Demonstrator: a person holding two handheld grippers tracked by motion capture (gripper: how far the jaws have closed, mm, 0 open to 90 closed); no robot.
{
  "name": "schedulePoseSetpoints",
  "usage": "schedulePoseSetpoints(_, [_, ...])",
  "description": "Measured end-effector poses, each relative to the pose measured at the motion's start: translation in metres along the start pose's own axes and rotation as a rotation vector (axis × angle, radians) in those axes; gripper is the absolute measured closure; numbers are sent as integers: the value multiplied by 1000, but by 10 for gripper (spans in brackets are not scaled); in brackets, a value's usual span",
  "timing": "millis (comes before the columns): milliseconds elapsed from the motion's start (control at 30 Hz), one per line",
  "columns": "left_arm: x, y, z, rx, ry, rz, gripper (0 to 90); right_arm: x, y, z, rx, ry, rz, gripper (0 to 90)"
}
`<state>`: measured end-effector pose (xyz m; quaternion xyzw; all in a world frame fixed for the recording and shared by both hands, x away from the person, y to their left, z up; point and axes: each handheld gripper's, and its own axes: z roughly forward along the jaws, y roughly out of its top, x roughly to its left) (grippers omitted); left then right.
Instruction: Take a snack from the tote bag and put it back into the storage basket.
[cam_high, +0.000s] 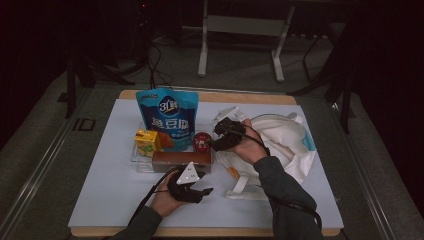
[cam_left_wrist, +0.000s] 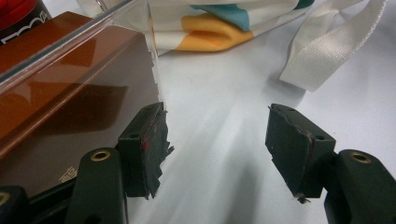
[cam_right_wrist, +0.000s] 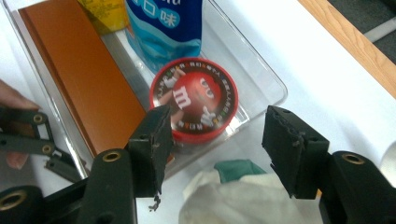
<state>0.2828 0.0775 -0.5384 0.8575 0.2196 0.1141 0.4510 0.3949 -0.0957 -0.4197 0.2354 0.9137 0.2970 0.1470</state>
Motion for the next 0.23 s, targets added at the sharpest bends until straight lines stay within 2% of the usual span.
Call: schedulePoseSetpoints(233, [0,0,0,1,3,-1,384,-5,-14,-16,-20,-7,20,420])
